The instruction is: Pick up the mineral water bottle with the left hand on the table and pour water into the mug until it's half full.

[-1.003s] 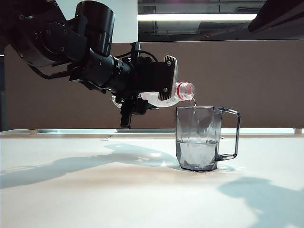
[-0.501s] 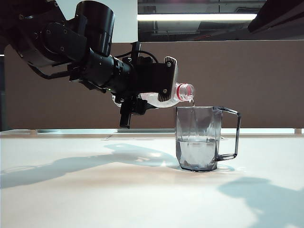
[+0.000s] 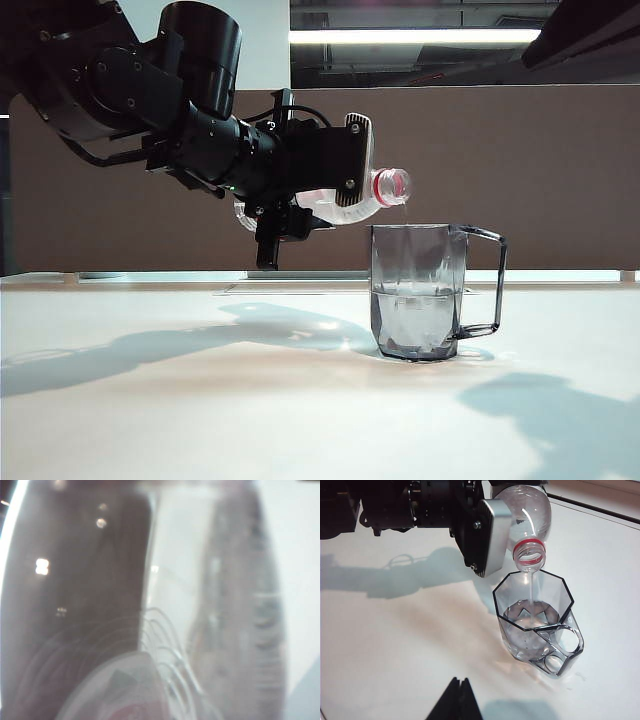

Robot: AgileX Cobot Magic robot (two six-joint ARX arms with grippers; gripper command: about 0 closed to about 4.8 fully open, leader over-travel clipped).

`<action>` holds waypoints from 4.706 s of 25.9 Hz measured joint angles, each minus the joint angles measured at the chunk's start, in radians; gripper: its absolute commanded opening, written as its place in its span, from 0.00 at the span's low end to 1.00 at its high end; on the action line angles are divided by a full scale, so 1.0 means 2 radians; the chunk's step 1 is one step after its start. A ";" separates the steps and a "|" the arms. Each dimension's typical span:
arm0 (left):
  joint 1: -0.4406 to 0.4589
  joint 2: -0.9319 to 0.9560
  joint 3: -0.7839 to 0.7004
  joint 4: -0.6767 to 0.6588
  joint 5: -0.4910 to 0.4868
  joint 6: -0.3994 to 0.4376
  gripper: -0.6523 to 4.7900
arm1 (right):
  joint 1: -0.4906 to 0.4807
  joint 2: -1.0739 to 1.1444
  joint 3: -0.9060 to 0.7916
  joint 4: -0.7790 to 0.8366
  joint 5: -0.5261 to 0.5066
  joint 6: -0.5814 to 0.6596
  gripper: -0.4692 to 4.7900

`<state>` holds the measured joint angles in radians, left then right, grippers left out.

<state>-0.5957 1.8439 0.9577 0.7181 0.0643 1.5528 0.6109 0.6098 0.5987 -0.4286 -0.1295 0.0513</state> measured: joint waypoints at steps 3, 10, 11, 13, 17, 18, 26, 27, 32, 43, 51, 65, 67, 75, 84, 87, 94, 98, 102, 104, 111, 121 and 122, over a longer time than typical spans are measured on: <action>0.000 0.000 0.000 0.000 0.000 -0.033 0.55 | 0.000 0.000 0.000 0.000 0.000 0.000 0.07; 0.000 0.000 0.000 0.000 0.000 -0.166 0.55 | 0.000 0.000 0.000 0.000 0.000 0.000 0.07; 0.000 -0.001 0.000 0.000 0.000 -0.192 0.55 | 0.000 0.000 0.000 0.000 0.000 0.000 0.07; 0.000 -0.004 0.000 -0.002 0.000 -0.230 0.55 | 0.000 0.000 0.000 0.000 0.000 0.000 0.07; 0.009 -0.026 0.000 -0.001 0.002 -0.328 0.55 | 0.000 0.000 0.000 0.000 0.000 0.000 0.07; 0.014 -0.035 0.000 -0.001 0.002 -0.371 0.55 | 0.000 0.000 0.000 0.000 0.000 0.000 0.07; 0.039 -0.080 0.000 -0.052 0.000 -0.549 0.55 | 0.000 0.000 0.000 0.000 -0.001 0.000 0.07; 0.040 -0.083 -0.001 -0.054 0.000 -0.564 0.55 | 0.000 0.000 0.000 0.000 -0.001 0.000 0.07; 0.041 -0.105 -0.015 -0.054 0.000 -0.620 0.55 | 0.000 0.000 0.000 0.000 -0.001 0.000 0.07; 0.059 -0.182 -0.112 -0.031 0.002 -0.688 0.55 | 0.000 0.000 0.000 0.000 -0.001 0.000 0.07; 0.101 -0.223 -0.183 0.008 0.002 -0.715 0.55 | 0.000 0.000 0.000 0.000 -0.001 0.000 0.07; 0.106 -0.223 -0.286 0.124 0.002 -0.741 0.55 | 0.000 0.000 0.000 0.000 -0.001 0.000 0.07; 0.105 -0.223 -0.297 0.130 0.002 -0.741 0.55 | 0.000 0.000 0.000 0.000 -0.002 0.000 0.07; 0.105 -0.212 -0.309 0.142 0.002 -0.741 0.55 | 0.000 0.000 0.000 0.000 -0.002 0.000 0.07; 0.105 -0.168 -0.309 0.177 0.002 -0.746 0.55 | 0.000 0.000 0.000 0.000 -0.002 0.000 0.07; 0.105 -0.166 -0.309 0.180 0.002 -0.748 0.55 | 0.000 -0.001 0.000 0.000 -0.002 0.000 0.07; 0.105 -0.166 -0.309 0.180 0.002 -0.749 0.55 | 0.000 -0.003 0.000 0.000 -0.002 0.000 0.07; 0.105 -0.166 -0.309 0.180 0.002 -0.749 0.57 | 0.000 -0.003 0.000 0.000 -0.002 0.000 0.07; 0.105 -0.166 -0.309 0.180 0.002 -0.751 0.85 | 0.000 -0.004 0.000 0.000 -0.002 0.000 0.07; 0.105 -0.166 -0.309 0.183 0.002 -0.751 0.94 | 0.000 -0.004 0.000 0.000 -0.002 0.000 0.07; 0.105 -0.170 -0.309 0.192 0.002 -0.751 0.99 | 0.000 -0.004 0.000 0.000 -0.002 0.000 0.07; 0.105 -0.271 -0.309 0.044 0.002 -0.751 0.99 | 0.000 -0.004 0.000 0.000 -0.002 0.000 0.07; 0.105 -0.289 -0.309 0.017 0.002 -0.751 0.99 | 0.000 -0.004 0.000 0.000 -0.002 0.000 0.07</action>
<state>-0.3851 1.2655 0.3401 0.7517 0.0673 0.0517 0.6109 0.6022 0.5987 -0.4290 -0.1329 0.0517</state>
